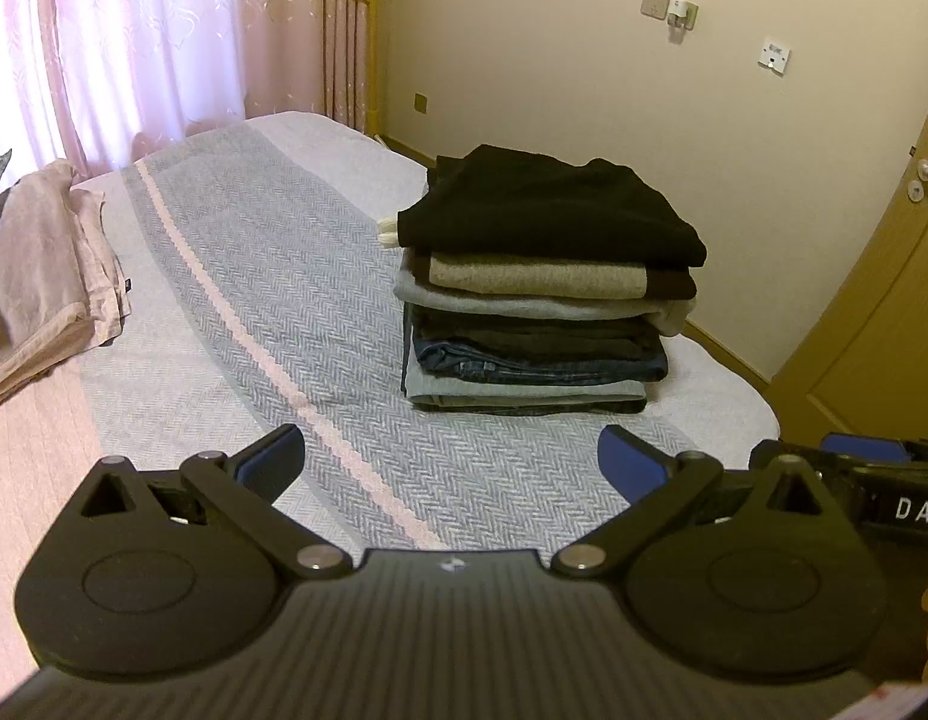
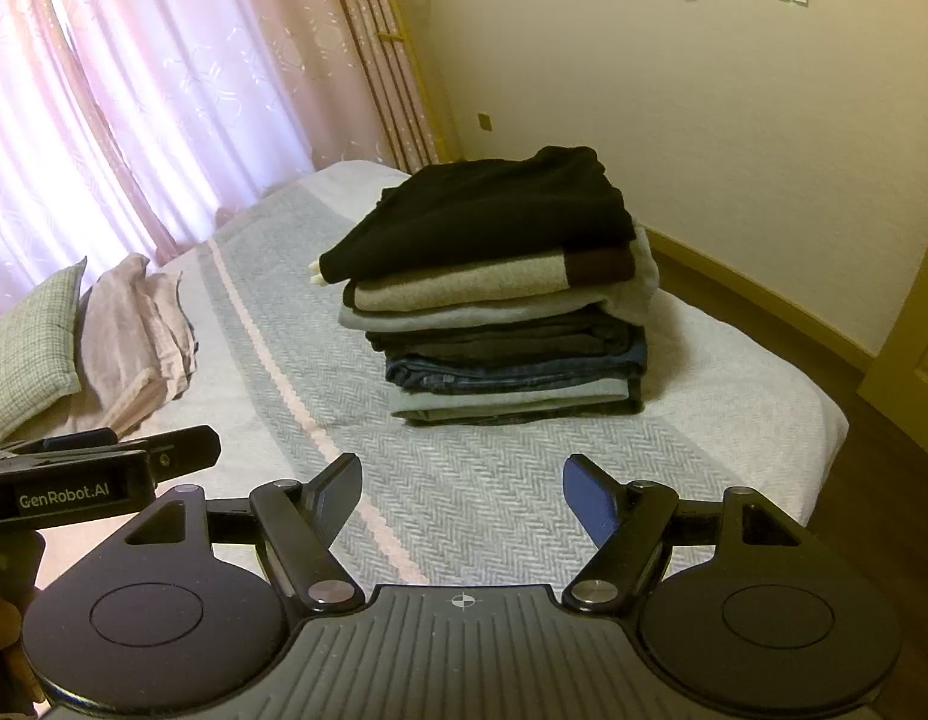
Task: Fold large clothes
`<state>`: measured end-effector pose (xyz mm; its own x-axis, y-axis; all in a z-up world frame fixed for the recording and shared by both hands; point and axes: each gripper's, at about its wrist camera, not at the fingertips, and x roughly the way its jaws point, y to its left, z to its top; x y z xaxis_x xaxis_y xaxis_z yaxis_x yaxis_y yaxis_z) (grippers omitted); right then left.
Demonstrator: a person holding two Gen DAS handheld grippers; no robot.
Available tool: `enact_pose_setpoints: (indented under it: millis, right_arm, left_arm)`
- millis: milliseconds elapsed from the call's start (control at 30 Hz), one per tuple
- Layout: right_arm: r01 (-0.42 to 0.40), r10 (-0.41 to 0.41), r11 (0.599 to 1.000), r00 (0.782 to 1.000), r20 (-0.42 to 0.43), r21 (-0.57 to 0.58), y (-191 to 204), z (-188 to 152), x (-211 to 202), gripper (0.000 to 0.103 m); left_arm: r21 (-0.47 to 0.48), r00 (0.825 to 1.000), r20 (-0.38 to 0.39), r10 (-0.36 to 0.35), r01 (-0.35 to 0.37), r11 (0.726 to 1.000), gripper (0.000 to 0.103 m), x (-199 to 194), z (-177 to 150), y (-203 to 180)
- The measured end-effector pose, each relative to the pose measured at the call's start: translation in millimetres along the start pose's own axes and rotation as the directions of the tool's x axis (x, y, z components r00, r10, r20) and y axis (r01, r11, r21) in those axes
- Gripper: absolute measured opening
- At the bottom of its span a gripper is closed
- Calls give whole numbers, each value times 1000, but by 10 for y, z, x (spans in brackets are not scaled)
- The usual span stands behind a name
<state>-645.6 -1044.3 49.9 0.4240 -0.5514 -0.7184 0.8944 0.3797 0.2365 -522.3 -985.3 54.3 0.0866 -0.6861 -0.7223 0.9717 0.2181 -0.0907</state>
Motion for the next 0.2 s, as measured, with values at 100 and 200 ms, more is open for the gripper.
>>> enact_pose_setpoints:
  millis: [100,200]
  right_arm:
    - [2,-2,1000,1000,1,1,-8,-1,-3,71]
    - [6,-6,1000,1000,3,6,-14,-16,-13,71]
  left_arm:
    - [1,1000,0,-3,3,1000,102,-3,-3,-8]
    - [-7,1000,8,-13,14,1000,102,-8,-7,-13]
